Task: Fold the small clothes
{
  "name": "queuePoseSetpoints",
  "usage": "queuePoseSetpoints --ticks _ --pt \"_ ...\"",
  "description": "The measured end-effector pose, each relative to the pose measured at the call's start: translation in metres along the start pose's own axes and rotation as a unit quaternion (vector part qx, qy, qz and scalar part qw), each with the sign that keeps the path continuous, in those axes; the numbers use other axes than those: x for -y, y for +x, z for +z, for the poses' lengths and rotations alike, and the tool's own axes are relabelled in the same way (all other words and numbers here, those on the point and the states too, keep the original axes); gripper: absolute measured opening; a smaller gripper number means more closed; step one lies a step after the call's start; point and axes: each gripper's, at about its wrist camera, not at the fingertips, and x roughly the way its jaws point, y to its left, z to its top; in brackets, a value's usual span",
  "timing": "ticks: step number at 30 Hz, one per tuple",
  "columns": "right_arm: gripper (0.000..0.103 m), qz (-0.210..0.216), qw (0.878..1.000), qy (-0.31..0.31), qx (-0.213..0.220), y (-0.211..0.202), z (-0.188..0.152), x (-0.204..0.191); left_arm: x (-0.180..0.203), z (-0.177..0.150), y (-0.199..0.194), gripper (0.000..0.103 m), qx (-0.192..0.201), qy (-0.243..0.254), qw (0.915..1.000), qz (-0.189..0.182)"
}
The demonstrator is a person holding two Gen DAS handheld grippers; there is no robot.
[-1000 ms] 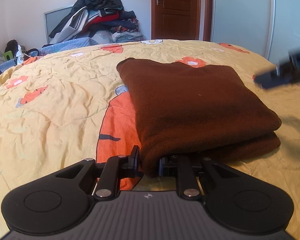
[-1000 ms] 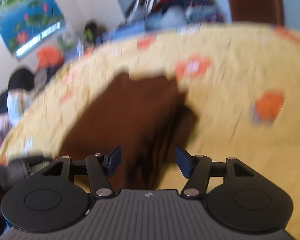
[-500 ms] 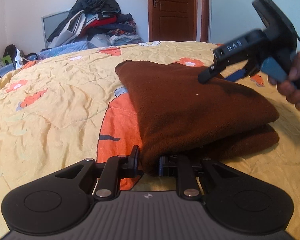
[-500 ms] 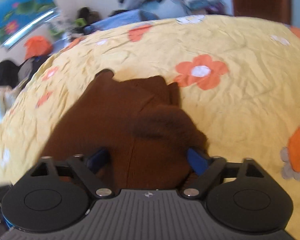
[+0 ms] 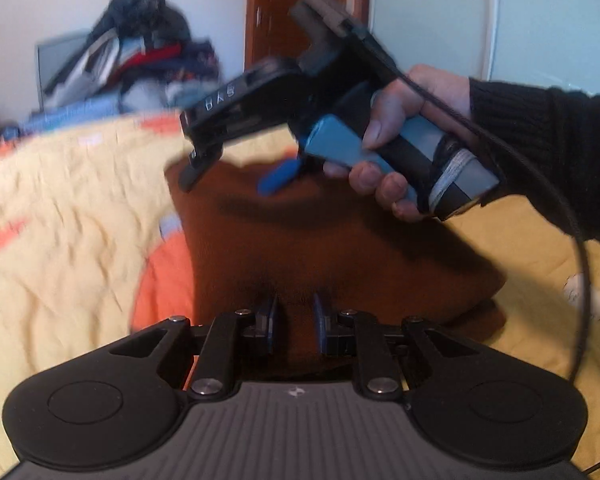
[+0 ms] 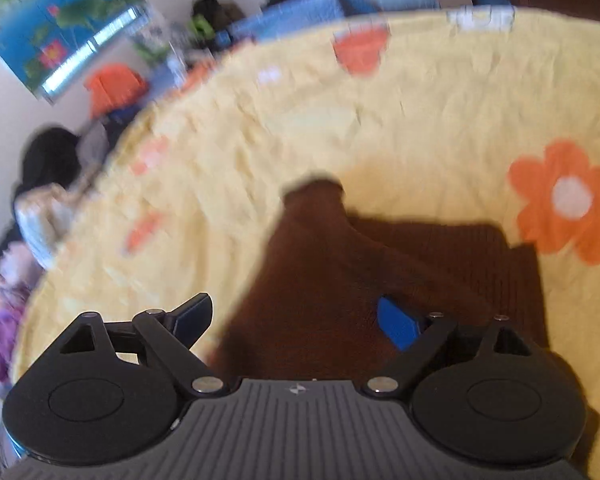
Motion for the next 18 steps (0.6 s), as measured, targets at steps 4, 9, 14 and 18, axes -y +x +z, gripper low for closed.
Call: queuePoseSetpoints --ticks 4,9,14,18 --pt "0.103 -0.013 0.998 -0.052 0.035 0.010 -0.005 -0.007 0.000 -0.008 0.003 0.017 0.026 -0.015 0.9995 -0.001" --pt "0.101 -0.018 0.999 -0.023 0.032 -0.008 -0.003 -0.018 -0.003 -0.004 -0.012 0.018 0.019 -0.018 0.9996 -0.004" --pt "0.103 0.045 0.988 0.049 0.141 -0.109 -0.048 0.012 -0.033 0.013 -0.040 0.019 0.056 -0.042 0.9975 0.001" --pt "0.103 -0.005 0.980 0.113 0.161 -0.143 -0.080 0.055 -0.050 0.044 -0.005 0.019 0.032 -0.024 0.9975 0.059"
